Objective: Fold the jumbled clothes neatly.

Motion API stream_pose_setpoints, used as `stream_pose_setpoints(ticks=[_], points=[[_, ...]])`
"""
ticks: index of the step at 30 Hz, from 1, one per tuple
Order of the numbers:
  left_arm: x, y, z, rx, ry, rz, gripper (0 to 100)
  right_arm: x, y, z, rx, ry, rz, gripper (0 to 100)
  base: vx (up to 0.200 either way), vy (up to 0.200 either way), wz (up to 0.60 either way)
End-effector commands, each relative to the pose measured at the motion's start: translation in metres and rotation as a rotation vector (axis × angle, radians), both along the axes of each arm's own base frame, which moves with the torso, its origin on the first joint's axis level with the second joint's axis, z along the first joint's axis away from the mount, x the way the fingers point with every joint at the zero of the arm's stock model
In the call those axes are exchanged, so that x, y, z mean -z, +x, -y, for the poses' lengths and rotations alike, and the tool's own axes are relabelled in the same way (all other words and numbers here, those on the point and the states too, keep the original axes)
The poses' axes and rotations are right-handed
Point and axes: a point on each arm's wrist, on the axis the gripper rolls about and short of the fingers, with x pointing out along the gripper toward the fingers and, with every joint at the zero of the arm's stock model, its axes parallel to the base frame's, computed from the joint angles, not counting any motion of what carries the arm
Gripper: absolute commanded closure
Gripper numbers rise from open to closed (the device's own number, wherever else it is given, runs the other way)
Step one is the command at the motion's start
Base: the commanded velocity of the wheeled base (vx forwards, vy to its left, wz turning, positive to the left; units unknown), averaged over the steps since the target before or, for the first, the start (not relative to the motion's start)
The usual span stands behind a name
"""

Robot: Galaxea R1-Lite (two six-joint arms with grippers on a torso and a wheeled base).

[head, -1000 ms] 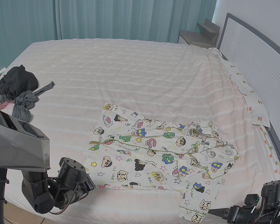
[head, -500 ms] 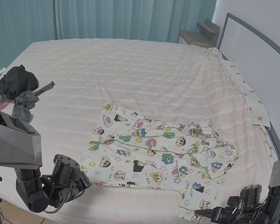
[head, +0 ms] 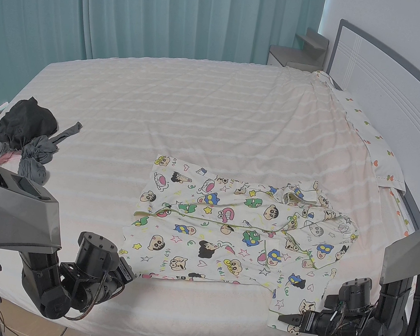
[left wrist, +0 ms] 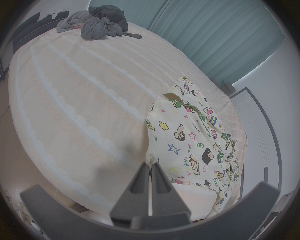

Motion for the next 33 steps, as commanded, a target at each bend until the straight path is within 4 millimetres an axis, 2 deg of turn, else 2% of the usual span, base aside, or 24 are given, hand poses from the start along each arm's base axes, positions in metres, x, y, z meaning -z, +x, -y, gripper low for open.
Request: stream_pose_setpoints(ticks=[1,4,5,13,17,24,30,33], points=[[0.001,0.0,0.0,0.001,0.001,-0.003,100,0.004,0.007,-0.005,-0.009,0.003,0.008,0,0.0,0.0,0.0],[0.001,0.0,0.001,0.002,0.002,-0.003,100,0.005,0.008,-0.004,-0.002,0.005,0.007,0,0.0,0.0,0.0],[0.002,-0.001,0.0,0.0,0.003,-0.006,100,0.005,0.008,-0.004,-0.003,0.006,0.008,100,0.0,0.0,0.0],[-0.001,-0.002,-0.001,0.001,0.002,0.0,100,-0.007,-0.005,0.005,0.021,0.008,0.011,100,0.0,0.0,0.0],[-0.006,-0.011,-0.005,0.014,0.018,0.001,100,-0.021,-0.02,0.014,0.037,0.013,0.046,100,0.0,0.0,0.0],[-0.004,-0.018,-0.01,0.018,0.093,-0.01,100,-0.031,-0.018,0.026,0.102,0.022,0.073,100,0.0,0.0,0.0],[-0.001,-0.023,-0.011,0.027,0.11,-0.03,100,-0.043,-0.03,0.032,0.105,0.019,0.009,100,0.0,0.0,0.0],[0.0,-0.027,-0.012,0.032,0.115,-0.041,100,-0.041,-0.032,0.034,0.105,0.016,-0.013,100,0.0,0.0,0.0]])
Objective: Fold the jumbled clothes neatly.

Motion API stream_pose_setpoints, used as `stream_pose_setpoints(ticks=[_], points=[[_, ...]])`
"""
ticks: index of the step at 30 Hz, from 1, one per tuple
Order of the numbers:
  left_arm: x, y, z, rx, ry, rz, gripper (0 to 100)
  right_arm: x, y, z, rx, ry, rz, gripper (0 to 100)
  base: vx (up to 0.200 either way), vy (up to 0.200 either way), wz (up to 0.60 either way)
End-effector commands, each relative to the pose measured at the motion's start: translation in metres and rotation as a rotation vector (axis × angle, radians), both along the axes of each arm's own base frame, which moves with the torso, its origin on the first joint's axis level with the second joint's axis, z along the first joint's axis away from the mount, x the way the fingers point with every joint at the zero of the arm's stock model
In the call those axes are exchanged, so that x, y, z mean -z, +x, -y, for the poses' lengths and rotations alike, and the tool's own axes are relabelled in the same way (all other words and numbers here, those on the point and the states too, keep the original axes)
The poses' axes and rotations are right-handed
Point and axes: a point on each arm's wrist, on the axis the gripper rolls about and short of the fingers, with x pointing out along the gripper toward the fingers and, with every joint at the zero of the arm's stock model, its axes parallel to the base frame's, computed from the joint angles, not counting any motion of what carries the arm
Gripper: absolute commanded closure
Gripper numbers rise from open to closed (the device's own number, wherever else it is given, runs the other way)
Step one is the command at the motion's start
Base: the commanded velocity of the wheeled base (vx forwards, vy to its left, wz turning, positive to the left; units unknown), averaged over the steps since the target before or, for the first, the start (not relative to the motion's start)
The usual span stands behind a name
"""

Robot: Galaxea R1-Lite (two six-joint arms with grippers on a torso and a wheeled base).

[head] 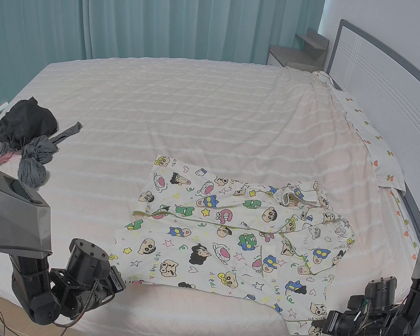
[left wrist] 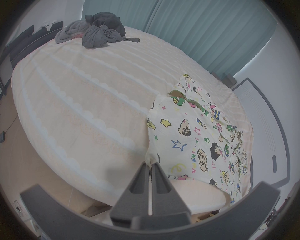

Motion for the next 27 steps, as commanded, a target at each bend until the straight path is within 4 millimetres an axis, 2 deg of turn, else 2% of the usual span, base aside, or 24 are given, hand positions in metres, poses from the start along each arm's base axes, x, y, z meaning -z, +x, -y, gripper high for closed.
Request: stream_pose_setpoints(ticks=[1,13,20,27], points=[[0.002,-0.007,-0.002,0.009,0.011,-0.025,100,-0.009,-0.006,0.004,0.008,0.002,0.013,100,0.0,0.0,0.0],[0.01,-0.026,-0.01,0.022,0.035,-0.106,100,0.0,-0.014,0.005,-0.006,-0.02,-0.094,100,0.0,0.0,0.0],[0.018,-0.037,-0.004,0.028,0.015,-0.158,100,0.009,-0.017,0.006,-0.016,-0.038,-0.155,100,0.0,0.0,0.0],[0.023,-0.039,-0.002,0.017,0.003,-0.186,100,0.009,-0.017,0.006,-0.019,-0.039,-0.156,100,0.0,0.0,0.0]])
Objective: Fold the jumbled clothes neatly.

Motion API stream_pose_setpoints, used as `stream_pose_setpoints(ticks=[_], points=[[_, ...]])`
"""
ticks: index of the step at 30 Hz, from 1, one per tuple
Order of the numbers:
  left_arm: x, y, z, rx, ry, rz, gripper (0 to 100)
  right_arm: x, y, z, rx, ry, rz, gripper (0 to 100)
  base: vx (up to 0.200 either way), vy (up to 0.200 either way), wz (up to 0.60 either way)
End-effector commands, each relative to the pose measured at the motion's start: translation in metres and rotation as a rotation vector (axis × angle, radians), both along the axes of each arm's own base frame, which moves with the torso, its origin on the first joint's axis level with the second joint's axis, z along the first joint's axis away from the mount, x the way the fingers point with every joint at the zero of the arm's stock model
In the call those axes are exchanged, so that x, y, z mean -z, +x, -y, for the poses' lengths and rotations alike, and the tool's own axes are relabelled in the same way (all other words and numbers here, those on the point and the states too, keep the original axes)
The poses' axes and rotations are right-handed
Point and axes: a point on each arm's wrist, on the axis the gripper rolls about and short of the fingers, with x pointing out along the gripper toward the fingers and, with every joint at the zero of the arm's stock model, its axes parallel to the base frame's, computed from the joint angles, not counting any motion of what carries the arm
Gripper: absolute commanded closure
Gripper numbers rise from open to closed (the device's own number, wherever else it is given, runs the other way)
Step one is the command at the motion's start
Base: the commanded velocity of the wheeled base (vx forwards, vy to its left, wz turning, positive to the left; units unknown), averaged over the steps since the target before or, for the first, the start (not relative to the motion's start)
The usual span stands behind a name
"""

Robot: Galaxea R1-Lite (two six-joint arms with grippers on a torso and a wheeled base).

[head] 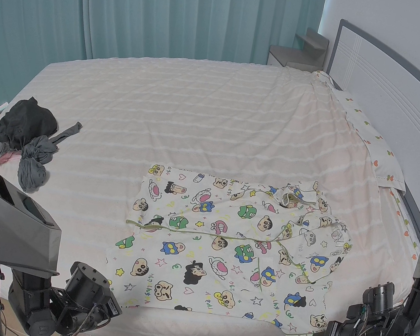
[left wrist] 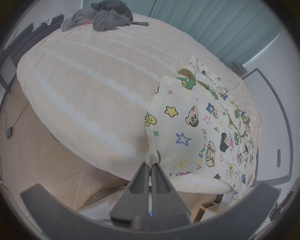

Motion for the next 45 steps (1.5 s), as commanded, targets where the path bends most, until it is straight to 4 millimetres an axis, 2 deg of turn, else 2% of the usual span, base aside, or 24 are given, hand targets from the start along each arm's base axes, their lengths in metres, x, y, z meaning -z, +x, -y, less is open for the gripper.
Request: stream_pose_setpoints(ticks=[1,5,6,7,13,21,25,32,36,45], points=[[0.004,-0.002,0.0,-0.001,0.005,-0.021,100,0.002,-0.005,0.0,-0.002,-0.004,-0.028,100,0.0,0.0,0.0],[0.005,-0.002,0.0,0.004,-0.006,-0.027,100,0.003,-0.005,0.0,0.0,-0.003,-0.031,100,0.0,0.0,0.0],[0.005,-0.002,0.0,0.004,-0.006,-0.027,0,0.003,-0.005,0.0,0.0,-0.003,-0.031,100,0.0,0.0,0.0],[0.004,0.0,0.0,0.002,-0.012,-0.022,0,0.003,-0.005,0.0,-0.001,-0.002,-0.033,0,0.0,0.0,0.0],[-0.005,-0.003,-0.002,0.009,-0.029,0.026,0,-0.006,-0.006,0.002,0.022,0.006,-0.007,0,0.0,0.0,0.0],[-0.042,-0.003,-0.003,0.025,-0.107,0.2,0,-0.032,-0.012,0.005,0.039,0.018,0.091,0,0.0,0.0,0.0],[-0.062,-0.002,-0.003,0.032,-0.149,0.286,0,-0.051,-0.017,0.006,0.056,0.044,0.174,0,0.0,0.0,0.0],[-0.07,0.001,0.001,0.071,-0.143,0.337,0,-0.067,-0.021,0.006,0.065,0.064,0.253,0,0.029,0.0,0.0],[-0.071,0.002,0.002,0.076,-0.147,0.344,0,-0.07,-0.022,0.006,0.062,0.068,0.276,0,0.2,0.0,0.0],[-0.071,0.005,0.003,0.07,-0.145,0.35,0,-0.072,-0.022,0.004,0.054,0.073,0.294,0,0.0,0.0,0.0]])
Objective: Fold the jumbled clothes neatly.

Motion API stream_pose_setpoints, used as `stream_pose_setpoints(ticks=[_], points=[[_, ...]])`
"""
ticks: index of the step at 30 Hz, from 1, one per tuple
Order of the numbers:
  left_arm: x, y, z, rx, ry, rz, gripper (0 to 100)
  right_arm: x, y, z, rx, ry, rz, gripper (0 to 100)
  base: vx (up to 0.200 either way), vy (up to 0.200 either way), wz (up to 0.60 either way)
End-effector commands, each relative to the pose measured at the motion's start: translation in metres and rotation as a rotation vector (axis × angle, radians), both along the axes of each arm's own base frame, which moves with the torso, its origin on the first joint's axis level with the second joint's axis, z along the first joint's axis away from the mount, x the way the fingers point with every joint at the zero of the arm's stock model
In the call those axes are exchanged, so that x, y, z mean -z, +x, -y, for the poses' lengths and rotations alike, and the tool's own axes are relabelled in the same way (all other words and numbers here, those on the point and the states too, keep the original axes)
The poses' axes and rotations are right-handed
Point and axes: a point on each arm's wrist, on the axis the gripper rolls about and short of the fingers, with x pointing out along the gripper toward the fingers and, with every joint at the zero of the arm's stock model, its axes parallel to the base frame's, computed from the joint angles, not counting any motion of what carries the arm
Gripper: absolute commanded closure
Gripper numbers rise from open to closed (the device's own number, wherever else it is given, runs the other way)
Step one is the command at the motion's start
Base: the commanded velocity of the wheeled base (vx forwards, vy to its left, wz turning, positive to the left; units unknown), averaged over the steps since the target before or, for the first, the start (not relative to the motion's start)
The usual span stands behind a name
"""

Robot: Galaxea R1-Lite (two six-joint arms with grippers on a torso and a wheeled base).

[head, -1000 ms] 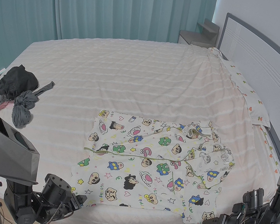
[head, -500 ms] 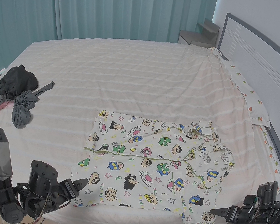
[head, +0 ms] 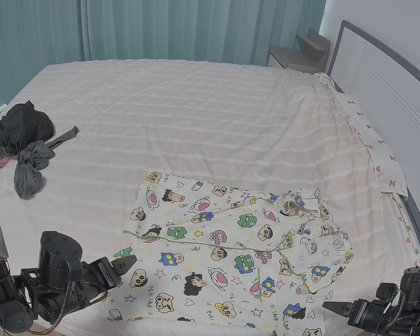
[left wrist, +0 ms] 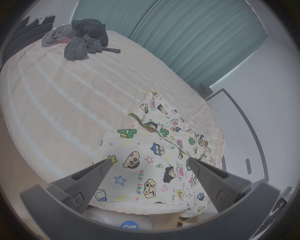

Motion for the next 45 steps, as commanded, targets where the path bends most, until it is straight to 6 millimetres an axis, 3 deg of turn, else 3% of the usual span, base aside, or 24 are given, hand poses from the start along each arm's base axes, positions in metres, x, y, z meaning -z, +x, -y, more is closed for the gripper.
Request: stream_pose_setpoints(ticks=[1,6,21,26,28,32,35,38,45], points=[[-0.001,0.002,0.001,-0.003,-0.006,0.01,0,0.0,-0.004,0.0,-0.003,0.002,-0.003,0,0.0,0.0,0.0],[-0.001,0.002,0.002,0.005,-0.009,0.008,0,-0.008,0.008,-0.002,0.036,0.049,0.032,0,0.0,0.0,0.0],[0.002,0.0,0.003,0.009,0.004,-0.006,0,-0.029,0.029,-0.011,0.084,0.175,0.096,0,0.16,0.0,0.0],[0.001,-0.001,0.002,0.004,0.003,-0.001,0,-0.041,0.055,-0.021,0.164,0.325,0.088,0,0.0,0.0,0.0],[0.0,-0.001,0.002,-0.002,0.004,0.003,0,-0.043,0.081,-0.028,0.206,0.403,0.07,0,0.0,0.0,0.0],[0.0,-0.002,0.001,-0.006,0.004,0.002,0,-0.03,0.112,-0.034,0.278,0.425,0.035,0,0.0,0.0,0.0],[-0.003,-0.004,-0.001,-0.021,0.001,0.015,0,-0.009,0.148,-0.039,0.362,0.373,0.041,0,0.0,0.0,0.0],[-0.004,-0.006,-0.001,-0.022,-0.001,0.021,0,0.003,0.161,-0.045,0.371,0.359,0.032,0,0.0,0.0,0.0],[-0.005,-0.011,-0.004,-0.018,-0.004,0.023,0,0.008,0.181,-0.052,0.366,0.359,0.048,0,0.0,0.0,0.0]])
